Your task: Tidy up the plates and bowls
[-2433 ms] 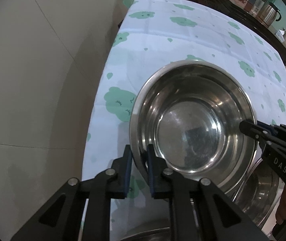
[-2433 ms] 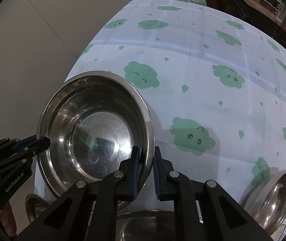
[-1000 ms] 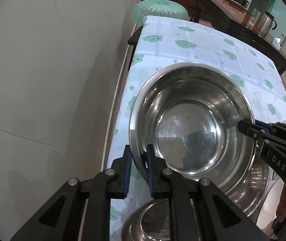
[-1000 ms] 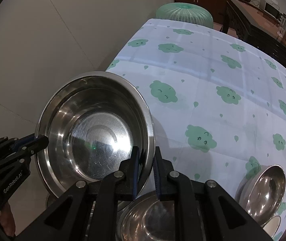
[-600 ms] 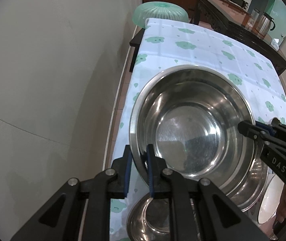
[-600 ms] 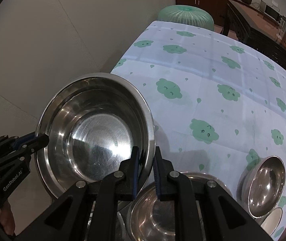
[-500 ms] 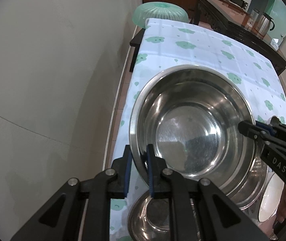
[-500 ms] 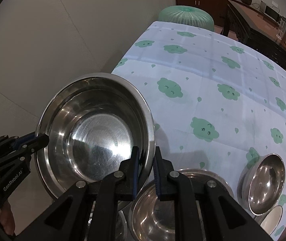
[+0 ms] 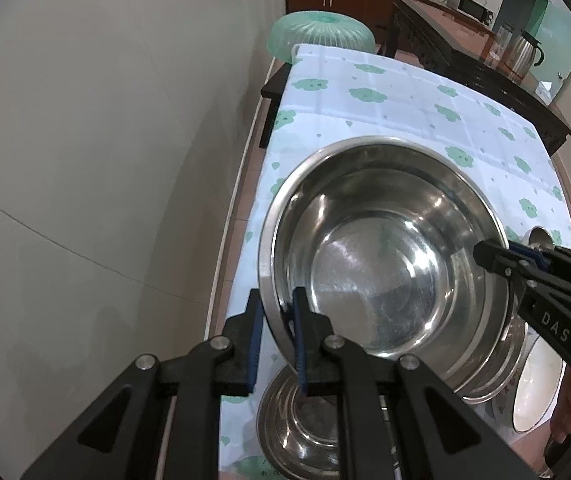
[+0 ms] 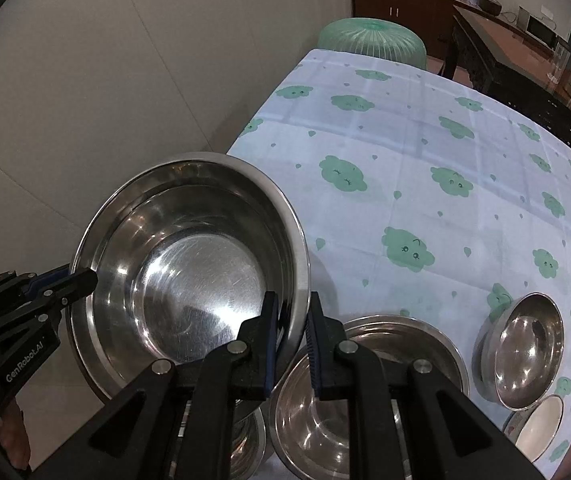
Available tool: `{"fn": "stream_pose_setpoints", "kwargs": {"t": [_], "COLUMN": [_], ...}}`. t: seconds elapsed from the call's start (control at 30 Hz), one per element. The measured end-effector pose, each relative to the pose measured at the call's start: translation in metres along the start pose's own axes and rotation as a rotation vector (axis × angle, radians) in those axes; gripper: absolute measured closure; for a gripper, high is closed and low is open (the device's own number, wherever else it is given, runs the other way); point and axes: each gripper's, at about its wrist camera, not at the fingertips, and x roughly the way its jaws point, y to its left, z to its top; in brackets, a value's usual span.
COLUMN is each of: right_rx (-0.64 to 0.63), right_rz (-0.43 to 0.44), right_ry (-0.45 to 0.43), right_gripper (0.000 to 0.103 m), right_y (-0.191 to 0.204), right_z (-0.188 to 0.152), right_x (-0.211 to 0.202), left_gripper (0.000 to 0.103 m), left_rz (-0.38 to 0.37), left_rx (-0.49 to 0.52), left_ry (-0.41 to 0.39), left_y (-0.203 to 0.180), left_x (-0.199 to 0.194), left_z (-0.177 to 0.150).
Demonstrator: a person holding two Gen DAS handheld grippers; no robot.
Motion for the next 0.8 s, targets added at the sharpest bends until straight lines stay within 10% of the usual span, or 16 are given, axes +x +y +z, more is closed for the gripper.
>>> {"fn": "stream_pose_setpoints", "kwargs": {"t": [0.8], "right_rx": [-0.024], "right_rz": [0.001], "right_ry": [-0.022], "right_gripper": [0.088], "right_y": [0.014], "right_z": [-0.025], "right_x": [-0.026], "left_gripper": [0.091], "left_rz": [-0.011], "left_rx": [0.002], "left_ry": [-0.016], "left_y": [0.003], "left_x": [-0.016], "left_z": [-0.022]}}
